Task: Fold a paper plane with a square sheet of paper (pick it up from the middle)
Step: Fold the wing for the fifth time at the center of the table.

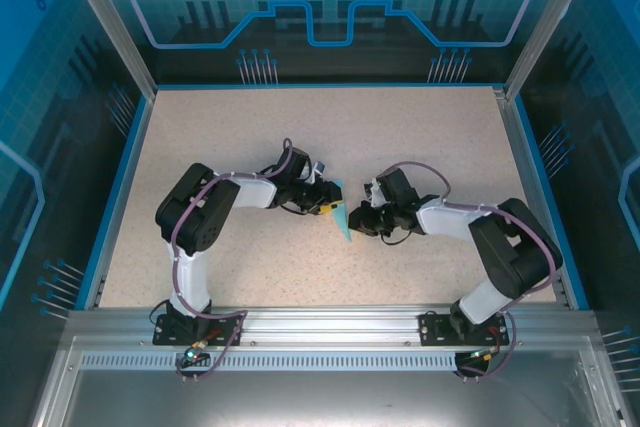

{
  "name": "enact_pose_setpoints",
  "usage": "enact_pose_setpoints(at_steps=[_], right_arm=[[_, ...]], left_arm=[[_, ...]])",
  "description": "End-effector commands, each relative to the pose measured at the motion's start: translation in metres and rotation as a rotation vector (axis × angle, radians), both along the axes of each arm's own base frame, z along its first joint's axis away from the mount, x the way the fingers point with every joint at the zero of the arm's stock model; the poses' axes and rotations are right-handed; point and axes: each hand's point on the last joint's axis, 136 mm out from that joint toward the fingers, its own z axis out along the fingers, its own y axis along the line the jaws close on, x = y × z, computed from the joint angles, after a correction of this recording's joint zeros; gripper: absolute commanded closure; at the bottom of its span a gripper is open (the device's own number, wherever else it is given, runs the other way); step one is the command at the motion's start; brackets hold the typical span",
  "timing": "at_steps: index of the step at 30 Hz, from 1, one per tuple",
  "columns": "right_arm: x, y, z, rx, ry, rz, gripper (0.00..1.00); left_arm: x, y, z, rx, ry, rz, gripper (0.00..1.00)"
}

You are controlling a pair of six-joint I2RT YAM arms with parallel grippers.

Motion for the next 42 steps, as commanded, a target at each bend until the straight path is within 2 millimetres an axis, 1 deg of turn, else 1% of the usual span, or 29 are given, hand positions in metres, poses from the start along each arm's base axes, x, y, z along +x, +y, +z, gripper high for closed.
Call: enact_pose_setpoints(at_steps=[1, 5, 7, 13, 20, 26, 33, 35, 37, 42], right_arm=[[-0.004, 0.015, 0.020, 0.028, -0.032, 0.076, 0.88], [-0.009, 0.030, 0.015, 0.010, -0.023, 0.112, 0.87], [-0.009, 0.031, 0.008, -0.018, -0.005, 0.113, 0.88], [-0.006, 0.018, -0.020, -0.083, 0.044, 0.075, 0.88], [-0.016, 0.002, -0.043, -0.130, 0.106, 0.064, 0.89], [-0.021, -0.009, -0.050, -0.104, 0.135, 0.043, 0.89], [-0.039, -0.008, -0.062, -0.044, 0.199, 0.054, 0.89], [-0.045, -0.014, -0.069, -0.060, 0.225, 0.042, 0.89], [-0.049, -0.019, -0.072, -0.073, 0.240, 0.035, 0.89], [-0.052, -0.023, -0.066, -0.069, 0.225, 0.048, 0.88]], left_arm=[[-0.006, 0.003, -0.019, 0.045, 0.043, -0.014, 0.62], [-0.007, 0.003, -0.020, 0.045, 0.048, -0.015, 0.62], [-0.007, 0.003, -0.020, 0.045, 0.048, -0.015, 0.62], [-0.008, 0.003, -0.021, 0.044, 0.050, -0.018, 0.62], [-0.008, 0.003, -0.022, 0.045, 0.052, -0.021, 0.62], [-0.008, 0.004, -0.023, 0.050, 0.055, -0.022, 0.62], [-0.009, 0.004, -0.025, 0.053, 0.060, -0.023, 0.63], [-0.008, 0.004, -0.024, 0.053, 0.059, -0.022, 0.63], [-0.009, 0.004, -0.026, 0.055, 0.065, -0.020, 0.63], [-0.009, 0.005, -0.027, 0.060, 0.066, -0.018, 0.63]])
